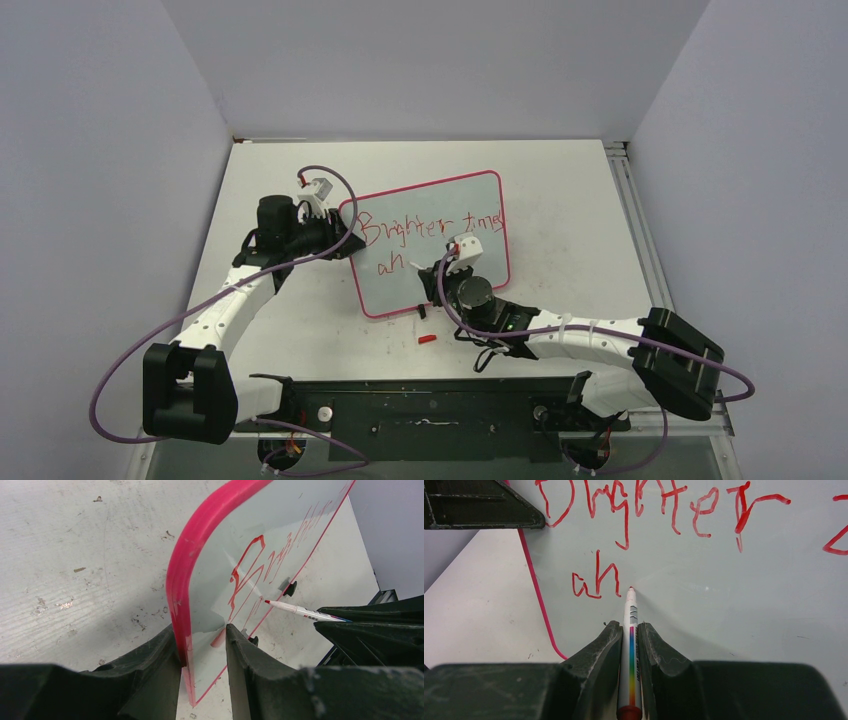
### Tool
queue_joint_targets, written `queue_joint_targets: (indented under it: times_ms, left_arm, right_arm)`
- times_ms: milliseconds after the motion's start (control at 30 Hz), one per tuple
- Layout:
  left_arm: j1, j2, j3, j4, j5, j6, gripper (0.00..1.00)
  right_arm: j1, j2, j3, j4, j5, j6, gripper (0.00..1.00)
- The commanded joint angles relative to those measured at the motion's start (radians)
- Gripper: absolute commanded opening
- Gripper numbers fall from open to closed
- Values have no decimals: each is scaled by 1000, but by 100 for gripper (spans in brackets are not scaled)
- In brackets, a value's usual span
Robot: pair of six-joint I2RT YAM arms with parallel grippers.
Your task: Write a sentence on the whiteboard
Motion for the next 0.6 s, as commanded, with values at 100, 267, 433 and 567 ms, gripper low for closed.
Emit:
queue_joint_targets:
  times_ms: [100, 267, 433, 567]
  left_arm:
    - [1, -25, 39, 32, 39, -7, 34]
    - [1, -24, 38, 33, 38, -5, 34]
    - [1, -24, 39, 33, 38, -6, 34]
    - [1, -24, 39, 33, 37, -6, 34]
  right_arm:
    - [-2, -18, 7, -1, 55, -6, 5]
    - [-9, -50, -5, -23, 82, -7, 5]
    - [-20, -58, -1, -9, 86, -14, 5]
    - [-27, -45, 13, 21, 75, -23, 5]
